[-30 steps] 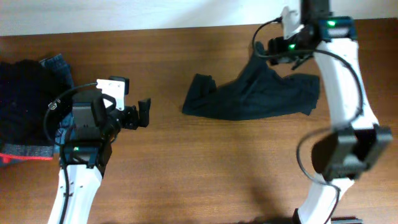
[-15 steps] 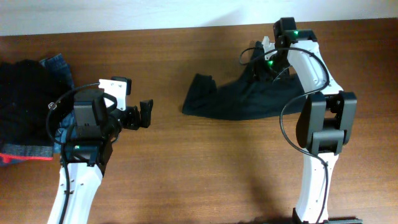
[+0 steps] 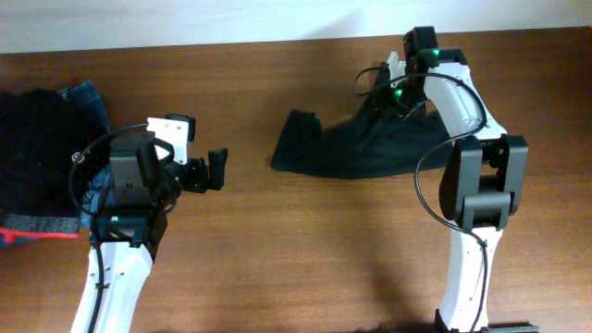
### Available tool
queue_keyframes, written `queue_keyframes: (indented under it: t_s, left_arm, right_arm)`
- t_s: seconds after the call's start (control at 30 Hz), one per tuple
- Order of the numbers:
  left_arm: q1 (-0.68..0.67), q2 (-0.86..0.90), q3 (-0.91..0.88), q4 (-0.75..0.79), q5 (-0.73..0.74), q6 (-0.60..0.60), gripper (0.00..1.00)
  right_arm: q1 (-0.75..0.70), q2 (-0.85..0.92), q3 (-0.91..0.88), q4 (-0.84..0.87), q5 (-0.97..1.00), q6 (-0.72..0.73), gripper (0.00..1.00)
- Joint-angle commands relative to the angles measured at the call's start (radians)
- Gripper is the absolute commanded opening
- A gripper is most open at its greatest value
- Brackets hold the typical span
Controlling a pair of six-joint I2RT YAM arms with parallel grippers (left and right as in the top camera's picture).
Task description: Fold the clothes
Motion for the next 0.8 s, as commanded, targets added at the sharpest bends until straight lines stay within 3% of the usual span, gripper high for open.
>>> queue_keyframes:
  t_s: [0.0, 0.13, 0.17, 0.2, 0.23, 0.5, 0.7, 0.77]
  left_arm:
    - [-0.005, 0.002, 0.022, 0.0, 0.019, -0.006, 0.99]
    - [-0.005, 0.002, 0.022, -0.001, 0.019, -0.006, 0.99]
    - [-0.005, 0.002, 0.022, -0.001, 0.019, -0.006, 0.99]
    - [-0.005, 0.002, 0.022, -0.001, 0.019, -0.006, 0.99]
    - [-0.005, 0.002, 0.022, 0.0, 0.019, -0.006, 0.99]
    - [-0.005, 0.002, 0.022, 0.0, 0.019, -0.006, 0.99]
    - [-0.005, 0.003, 0.022, 0.001, 0.018, -0.005, 0.99]
    - [-0.005, 0.004, 0.022, 0.001, 0.018, -0.005, 0.99]
  right_arm:
    - [0.007, 0.022, -0.042, 0.024, -0.016, 0.031, 0.57]
    - [0.007, 0.034, -0.051, 0.038, -0.016, 0.031, 0.53]
    - [0.007, 0.034, -0.051, 0.042, -0.016, 0.035, 0.41]
    - [0.007, 0.034, -0.051, 0.047, -0.016, 0.046, 0.16]
    - [0.007, 0.034, -0.051, 0.053, -0.018, 0.058, 0.04]
    - [0.019, -0.042, 0.059, -0.092, -0.056, 0.017, 0.04]
    - [0.119, -0.188, 0.247, -0.403, -0.242, -0.176, 0.04]
    - [0.173, -0.233, 0.294, -0.481, -0.243, -0.182, 0.04]
